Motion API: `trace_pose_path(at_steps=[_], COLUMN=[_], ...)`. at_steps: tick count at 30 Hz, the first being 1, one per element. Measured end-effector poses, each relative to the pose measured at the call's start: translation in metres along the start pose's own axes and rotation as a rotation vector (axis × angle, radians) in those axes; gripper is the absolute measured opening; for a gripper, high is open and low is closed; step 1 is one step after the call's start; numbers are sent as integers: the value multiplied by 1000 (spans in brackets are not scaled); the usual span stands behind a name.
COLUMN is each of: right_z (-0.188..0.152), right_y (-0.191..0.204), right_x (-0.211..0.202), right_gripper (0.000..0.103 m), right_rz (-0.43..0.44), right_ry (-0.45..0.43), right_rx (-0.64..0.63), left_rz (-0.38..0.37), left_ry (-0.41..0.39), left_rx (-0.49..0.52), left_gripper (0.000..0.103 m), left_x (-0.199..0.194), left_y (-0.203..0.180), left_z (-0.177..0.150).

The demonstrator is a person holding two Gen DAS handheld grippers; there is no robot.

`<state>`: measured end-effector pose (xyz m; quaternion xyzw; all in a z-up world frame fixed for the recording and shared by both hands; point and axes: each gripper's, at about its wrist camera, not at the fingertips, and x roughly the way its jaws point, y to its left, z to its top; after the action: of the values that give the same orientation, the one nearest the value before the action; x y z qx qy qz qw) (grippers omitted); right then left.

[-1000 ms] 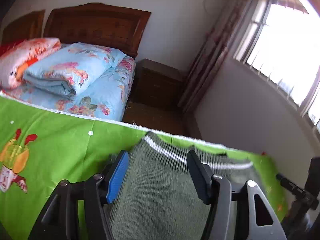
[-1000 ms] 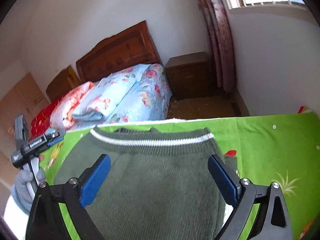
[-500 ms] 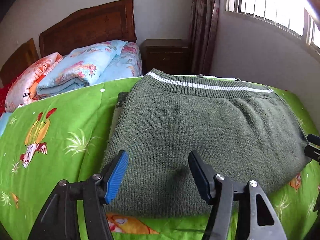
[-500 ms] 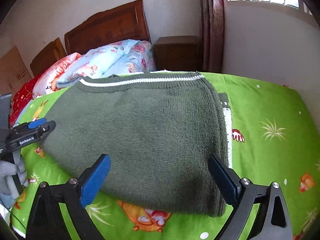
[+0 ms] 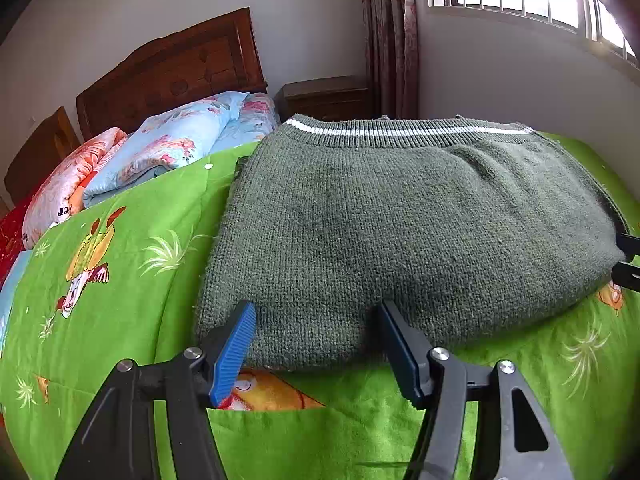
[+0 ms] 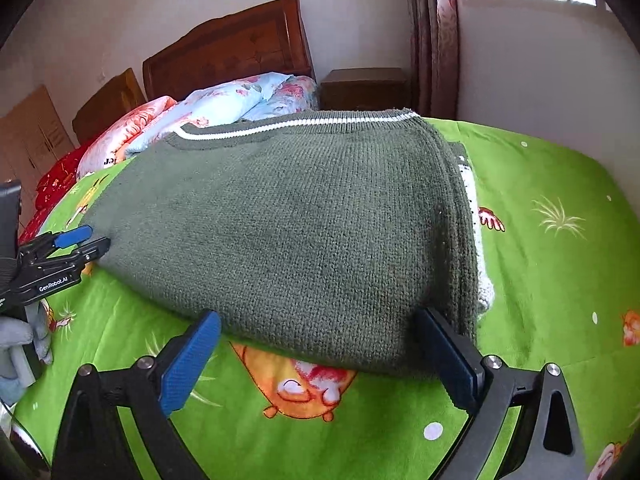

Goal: Fold small clothes

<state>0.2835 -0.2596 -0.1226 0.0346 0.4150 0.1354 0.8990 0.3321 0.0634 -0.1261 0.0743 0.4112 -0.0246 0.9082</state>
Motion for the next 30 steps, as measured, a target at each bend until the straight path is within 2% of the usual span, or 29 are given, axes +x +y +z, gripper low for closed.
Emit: trace_pose_path(at_steps=[7,10,15,19,26,30], right_z=[1,0,-25,-41,-34,-17], right_y=[-1,-7,-42,-68,-82,-94], right_x=[-2,-10,-45,-45,-31,-19], right_gripper=[103,103,103,103,103,103], right_rz=[18,35,217,267,316,269], right_ry=[-14,-41,-116,-91,-75,-80], right_rx=[18,64,354,514,582,553], left_rz=[-6,-8,13,-26,-53,-70], left_ry=[-23,-23,-34,-97,-113,-98], left_rx=[-8,-7,-41,-64,67,71], left_gripper=[65,65,65,65,65,65], left_x=[0,0,-13,-28,-22,-9], left_y=[0,0,0,-12,-69,-84], left_z=[-2,-2,1,10,34,37])
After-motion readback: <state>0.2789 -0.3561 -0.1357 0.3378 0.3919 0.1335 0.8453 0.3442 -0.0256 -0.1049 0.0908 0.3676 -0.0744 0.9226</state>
